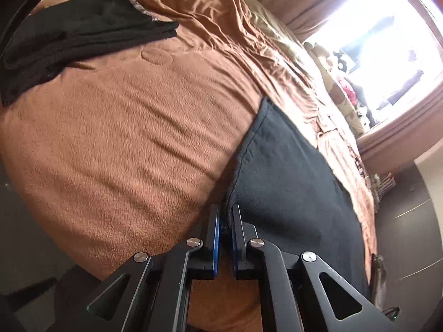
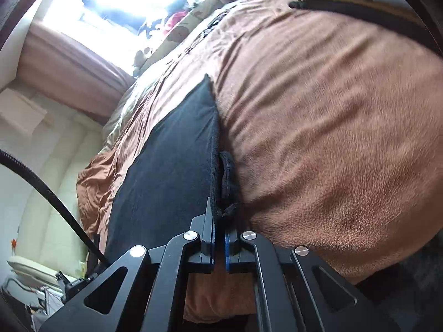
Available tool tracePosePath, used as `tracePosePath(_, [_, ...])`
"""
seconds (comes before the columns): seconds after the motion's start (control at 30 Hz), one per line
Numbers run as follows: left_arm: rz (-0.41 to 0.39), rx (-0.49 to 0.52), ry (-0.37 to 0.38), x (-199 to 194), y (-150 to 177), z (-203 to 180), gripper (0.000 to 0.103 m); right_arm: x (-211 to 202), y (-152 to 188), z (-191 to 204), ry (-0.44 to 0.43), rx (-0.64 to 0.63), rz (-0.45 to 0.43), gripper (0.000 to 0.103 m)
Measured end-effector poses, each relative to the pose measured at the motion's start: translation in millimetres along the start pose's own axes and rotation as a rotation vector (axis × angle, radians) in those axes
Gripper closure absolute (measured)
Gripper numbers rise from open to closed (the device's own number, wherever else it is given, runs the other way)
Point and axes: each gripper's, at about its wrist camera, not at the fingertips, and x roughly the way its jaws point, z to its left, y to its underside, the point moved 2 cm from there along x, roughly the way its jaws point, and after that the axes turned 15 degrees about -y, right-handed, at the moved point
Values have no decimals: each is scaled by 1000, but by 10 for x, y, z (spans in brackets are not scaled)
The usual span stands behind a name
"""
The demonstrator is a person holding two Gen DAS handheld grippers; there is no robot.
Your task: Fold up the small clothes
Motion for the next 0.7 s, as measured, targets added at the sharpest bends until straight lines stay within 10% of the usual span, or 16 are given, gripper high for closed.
tracePosePath(0.7, [19,26,73,-257,186,440,97,-75,145,73,89,-84,142,103])
